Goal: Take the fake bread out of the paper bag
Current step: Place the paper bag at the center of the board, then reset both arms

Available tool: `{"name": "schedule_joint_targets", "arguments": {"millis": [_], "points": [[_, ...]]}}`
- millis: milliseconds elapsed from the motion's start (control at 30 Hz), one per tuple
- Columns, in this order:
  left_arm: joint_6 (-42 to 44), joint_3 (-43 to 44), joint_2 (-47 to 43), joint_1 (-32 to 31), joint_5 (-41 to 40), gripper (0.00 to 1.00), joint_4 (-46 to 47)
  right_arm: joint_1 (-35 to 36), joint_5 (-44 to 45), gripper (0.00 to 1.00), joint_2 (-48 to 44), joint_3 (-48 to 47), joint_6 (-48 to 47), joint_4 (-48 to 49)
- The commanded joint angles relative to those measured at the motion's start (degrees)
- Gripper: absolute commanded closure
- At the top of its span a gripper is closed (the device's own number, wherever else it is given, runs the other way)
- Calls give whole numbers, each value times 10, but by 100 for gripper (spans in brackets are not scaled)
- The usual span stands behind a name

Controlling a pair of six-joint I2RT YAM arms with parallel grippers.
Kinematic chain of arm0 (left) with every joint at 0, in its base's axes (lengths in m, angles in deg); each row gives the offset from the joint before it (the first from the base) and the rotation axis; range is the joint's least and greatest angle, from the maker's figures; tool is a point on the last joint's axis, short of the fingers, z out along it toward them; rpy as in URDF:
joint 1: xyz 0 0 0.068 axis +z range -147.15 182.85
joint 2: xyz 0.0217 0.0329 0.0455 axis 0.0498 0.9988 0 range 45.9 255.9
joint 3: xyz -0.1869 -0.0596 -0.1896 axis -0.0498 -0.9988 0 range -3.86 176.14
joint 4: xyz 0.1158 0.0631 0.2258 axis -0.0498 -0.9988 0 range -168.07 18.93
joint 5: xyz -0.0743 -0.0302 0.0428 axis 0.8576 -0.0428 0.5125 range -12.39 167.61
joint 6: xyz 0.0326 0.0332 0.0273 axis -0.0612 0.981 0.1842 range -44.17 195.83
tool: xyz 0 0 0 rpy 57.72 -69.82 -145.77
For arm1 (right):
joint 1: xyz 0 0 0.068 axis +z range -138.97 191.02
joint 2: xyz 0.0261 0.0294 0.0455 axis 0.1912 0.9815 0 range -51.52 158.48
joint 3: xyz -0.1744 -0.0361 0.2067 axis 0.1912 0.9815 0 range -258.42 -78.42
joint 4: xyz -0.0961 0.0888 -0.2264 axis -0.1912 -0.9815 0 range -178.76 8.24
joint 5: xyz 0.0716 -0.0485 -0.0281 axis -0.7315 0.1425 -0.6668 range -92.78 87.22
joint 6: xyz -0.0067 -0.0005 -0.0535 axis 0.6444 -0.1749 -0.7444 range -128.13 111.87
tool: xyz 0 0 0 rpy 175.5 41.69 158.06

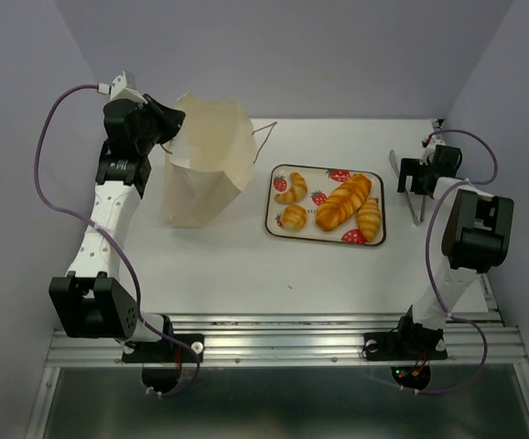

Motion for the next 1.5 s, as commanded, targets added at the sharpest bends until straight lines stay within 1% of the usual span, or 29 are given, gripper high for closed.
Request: {"name": "schedule_joint_targets", "arguments": {"millis": [0, 233, 400, 567, 667, 767, 800, 867, 900, 967, 1000, 1067, 1100, 1133, 1167, 1200, 1233, 1300, 1333, 1433, 1467], "points": [[-27, 14, 0, 5, 53, 100, 71, -3, -12, 0, -52, -21, 22, 14], [-70, 12, 33, 5, 97, 100, 120, -3, 1, 0, -102, -11, 61, 14], [-92, 26, 71, 7, 108, 100, 139, -3, -9, 0, -115, -6, 74, 13], [-88, 35, 116, 12, 119, 100, 132, -3, -14, 0, -121, -5, 81, 13], [-77, 48, 131, 15, 102, 100, 107, -3, -19, 0, -122, -6, 88, 14], [-51, 69, 140, 17, 79, 90, 72, -3, -23, 0, -126, -6, 88, 13], [-46, 77, 141, 18, 72, 79, 63, -3, -24, 0, -126, -6, 88, 13], [-26, 84, 142, 19, 49, 72, 42, -3, -23, 0, -130, -6, 89, 14], [-20, 91, 142, 19, 40, 61, 27, -3, -23, 0, -131, -6, 88, 13], [-5, 98, 142, 19, 22, 49, 12, -3, -23, 0, -132, -6, 90, 13], [1, 104, 141, 19, 19, 41, 7, -3, -24, 0, -133, -6, 90, -2], [18, 114, 141, 19, 15, 35, 0, -3, -26, 0, -133, -7, 91, -3], [27, 126, 141, 19, 19, 30, 0, -3, -29, 0, -134, -7, 91, -4], [34, 129, 139, 19, 22, 27, -17, -3, -30, 0, -137, -8, 91, -4], [34, 132, 138, 18, 28, 20, -18, -3, -32, 0, -137, -8, 91, -5], [44, 141, 137, 18, 31, 5, -24, -3, -34, 0, -141, -7, 91, -5], [46, 144, 136, 18, 34, 2, -28, -3, -35, 0, -144, -6, 91, -5], [63, 153, 131, 16, 22, 1, -39, -3, -37, 0, -150, -5, 91, -7], [69, 164, 126, 15, 7, 1, -60, -3, -31, 0, -160, -4, 109, -7], [101, 185, 109, 10, -60, 1, -103, -3, -17, 0, -187, 1, 123, -11], [111, 189, 104, 6, -95, 1, -111, -3, -9, 0, -196, 3, 138, -14]]}}
